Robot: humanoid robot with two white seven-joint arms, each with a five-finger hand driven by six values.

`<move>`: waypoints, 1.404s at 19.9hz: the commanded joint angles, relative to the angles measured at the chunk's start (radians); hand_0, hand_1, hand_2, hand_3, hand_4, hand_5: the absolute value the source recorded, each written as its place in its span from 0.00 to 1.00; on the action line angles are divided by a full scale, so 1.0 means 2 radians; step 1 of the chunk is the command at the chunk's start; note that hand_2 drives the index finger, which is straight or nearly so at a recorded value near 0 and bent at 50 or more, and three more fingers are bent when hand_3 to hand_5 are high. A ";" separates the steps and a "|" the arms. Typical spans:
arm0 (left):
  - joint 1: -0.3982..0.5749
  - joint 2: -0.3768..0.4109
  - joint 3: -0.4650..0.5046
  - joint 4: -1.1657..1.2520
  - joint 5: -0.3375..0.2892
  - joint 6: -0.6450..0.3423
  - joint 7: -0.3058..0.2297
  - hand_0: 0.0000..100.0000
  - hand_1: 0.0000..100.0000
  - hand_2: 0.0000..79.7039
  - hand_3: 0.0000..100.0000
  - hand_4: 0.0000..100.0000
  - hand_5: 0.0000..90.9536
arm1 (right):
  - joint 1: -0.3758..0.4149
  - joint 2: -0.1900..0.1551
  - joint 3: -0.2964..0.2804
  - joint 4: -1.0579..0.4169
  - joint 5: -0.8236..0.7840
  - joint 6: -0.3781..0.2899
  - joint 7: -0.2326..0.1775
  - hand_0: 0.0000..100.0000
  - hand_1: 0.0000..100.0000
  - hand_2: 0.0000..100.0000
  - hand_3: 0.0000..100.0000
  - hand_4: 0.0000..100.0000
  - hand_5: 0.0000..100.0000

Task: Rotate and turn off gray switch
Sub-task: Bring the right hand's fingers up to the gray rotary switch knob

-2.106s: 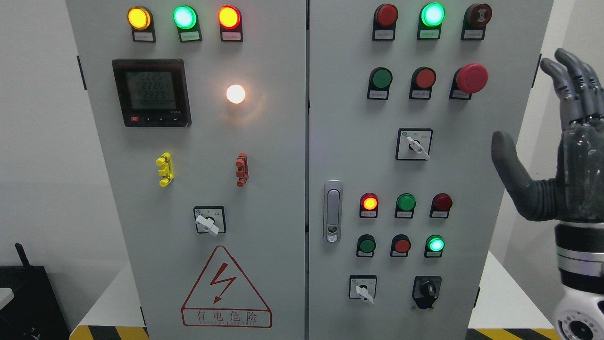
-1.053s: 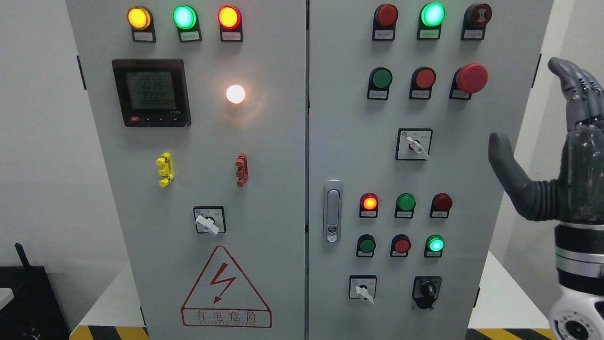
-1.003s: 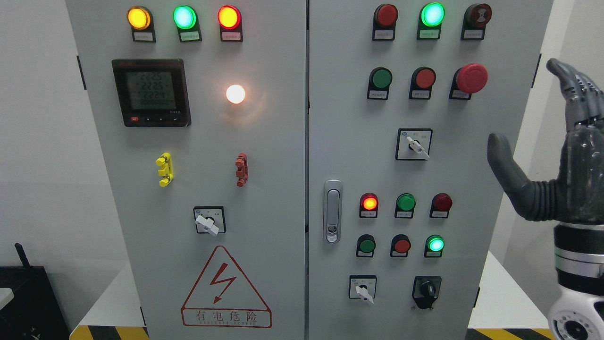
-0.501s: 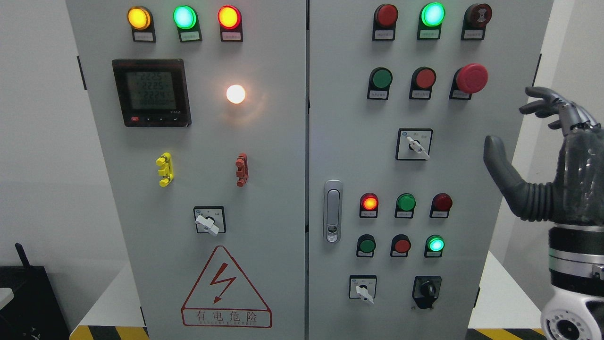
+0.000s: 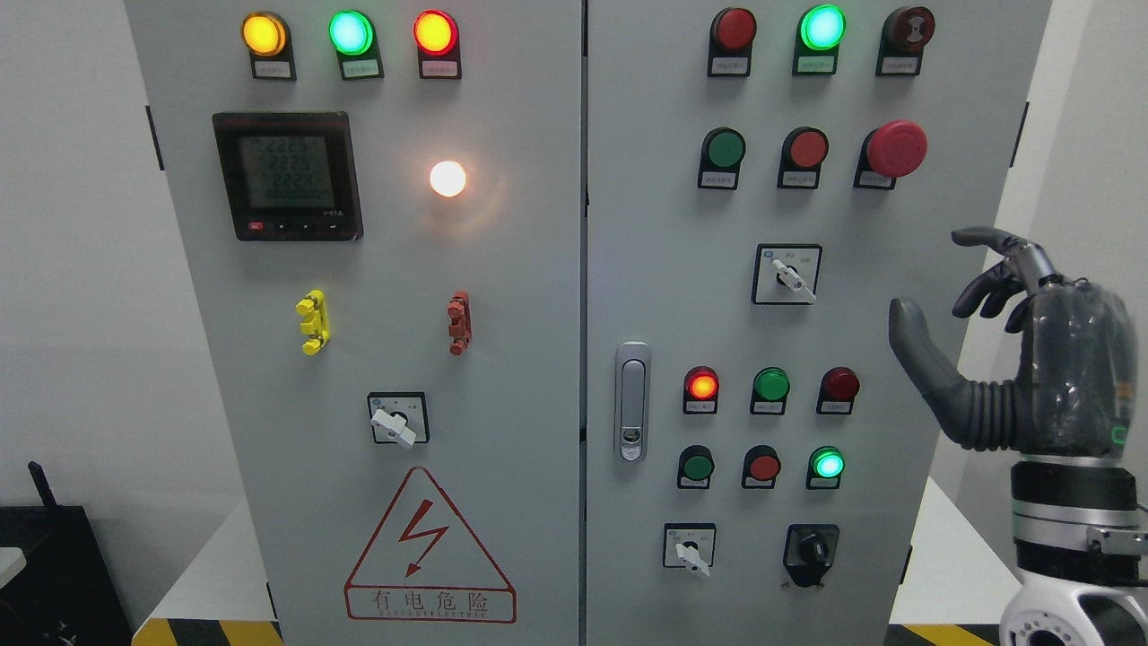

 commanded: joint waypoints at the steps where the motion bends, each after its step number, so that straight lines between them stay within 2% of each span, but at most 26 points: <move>1: -0.005 0.000 0.004 -0.012 0.010 0.000 0.000 0.12 0.39 0.00 0.00 0.00 0.00 | 0.007 0.025 0.044 0.001 0.001 0.022 0.002 0.20 0.34 0.34 0.92 0.97 1.00; 4: -0.005 0.000 0.004 -0.012 0.010 0.000 0.000 0.12 0.39 0.00 0.00 0.00 0.00 | 0.010 0.029 0.053 0.001 0.001 0.044 0.001 0.19 0.35 0.37 0.92 0.97 1.00; 12: -0.005 0.000 0.004 -0.012 0.010 0.000 0.000 0.12 0.39 0.00 0.00 0.00 0.00 | 0.007 0.040 0.071 0.005 0.001 0.060 0.001 0.14 0.36 0.43 0.92 0.98 1.00; 22: -0.005 0.000 0.004 -0.012 0.010 0.000 0.000 0.12 0.39 0.00 0.00 0.00 0.00 | -0.022 0.040 0.078 0.023 0.001 0.116 0.001 0.06 0.41 0.44 0.92 0.98 1.00; 28: -0.005 0.000 0.004 -0.012 0.010 0.000 0.000 0.12 0.39 0.00 0.00 0.00 0.00 | -0.026 0.040 0.078 0.031 0.003 0.119 -0.006 0.04 0.45 0.45 0.91 0.97 1.00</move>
